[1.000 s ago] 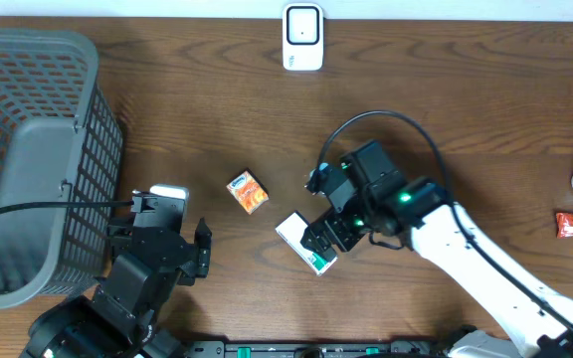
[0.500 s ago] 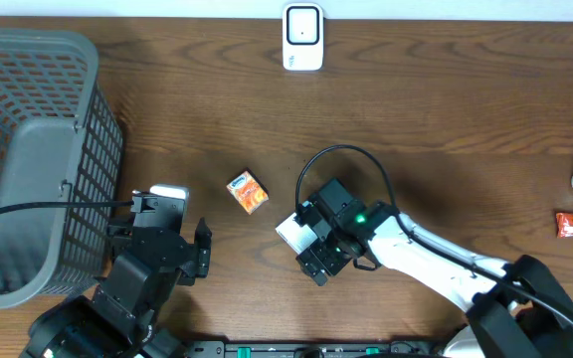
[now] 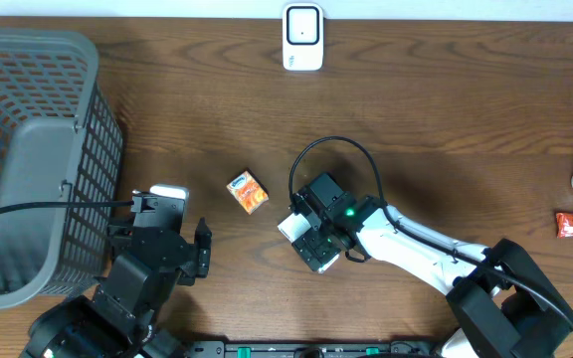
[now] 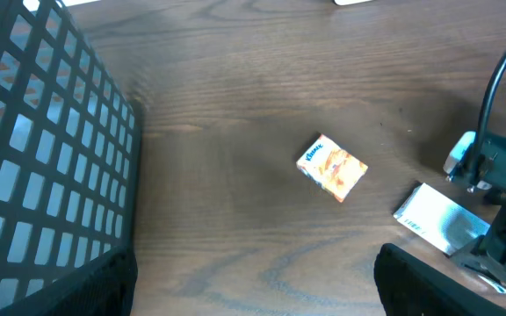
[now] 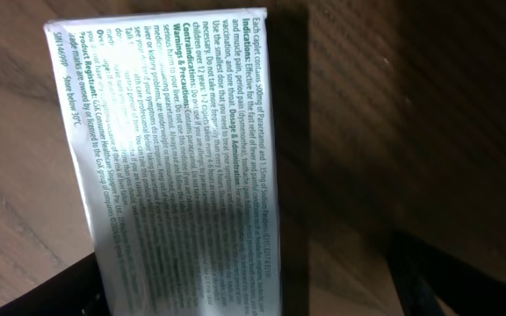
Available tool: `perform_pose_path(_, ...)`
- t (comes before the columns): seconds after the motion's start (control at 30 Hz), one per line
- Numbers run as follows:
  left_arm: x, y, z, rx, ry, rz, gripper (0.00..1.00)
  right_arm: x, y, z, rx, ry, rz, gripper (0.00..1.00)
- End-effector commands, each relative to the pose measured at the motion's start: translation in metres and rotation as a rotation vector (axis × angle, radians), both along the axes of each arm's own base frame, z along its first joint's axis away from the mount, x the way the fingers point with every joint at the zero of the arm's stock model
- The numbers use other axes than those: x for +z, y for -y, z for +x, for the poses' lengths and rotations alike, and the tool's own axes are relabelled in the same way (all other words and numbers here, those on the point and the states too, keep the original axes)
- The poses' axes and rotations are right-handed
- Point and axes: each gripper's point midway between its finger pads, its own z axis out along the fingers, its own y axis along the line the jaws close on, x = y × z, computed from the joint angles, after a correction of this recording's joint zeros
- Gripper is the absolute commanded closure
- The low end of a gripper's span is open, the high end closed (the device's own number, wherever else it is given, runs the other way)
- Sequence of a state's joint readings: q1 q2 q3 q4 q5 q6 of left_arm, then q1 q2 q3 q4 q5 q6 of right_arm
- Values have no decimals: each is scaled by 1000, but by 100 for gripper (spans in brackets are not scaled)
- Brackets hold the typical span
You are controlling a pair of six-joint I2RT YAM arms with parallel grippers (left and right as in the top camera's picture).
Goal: Scan the item barcode
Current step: 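Lift the Panadol box and turn it upright in the right gripper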
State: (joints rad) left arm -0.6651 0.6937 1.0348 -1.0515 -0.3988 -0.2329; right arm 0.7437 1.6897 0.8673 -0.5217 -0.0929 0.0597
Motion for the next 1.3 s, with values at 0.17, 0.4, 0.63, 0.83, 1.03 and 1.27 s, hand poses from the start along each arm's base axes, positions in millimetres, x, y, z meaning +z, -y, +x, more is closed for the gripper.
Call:
perform_pose_path(0.17, -1, -2, 0, 10, 2, 6, 15, -34, 24, -40, -68, -147, -122, 5)
perform_pose_path(0.4, -1, -2, 0, 10, 2, 6, 15, -36, 13, -53, -14, -123, -144, 8)
perform_pose_path(0.63, -1, -2, 0, 10, 2, 6, 15, -37, 12, -56, -27, -91, -175, 40)
perform_pose_path(0.83, -1, -2, 0, 10, 2, 7, 15, -30, 7, -64, -19, -151, -161, 53)
perform_pose_path(1.03, -1, -2, 0, 10, 2, 6, 15, -24, 2, -65, -13, -175, -150, 70)
perform_pose_path(1.27, -1, -2, 0, 10, 2, 6, 15, -12, -14, -70, -11, -249, -52, 70)
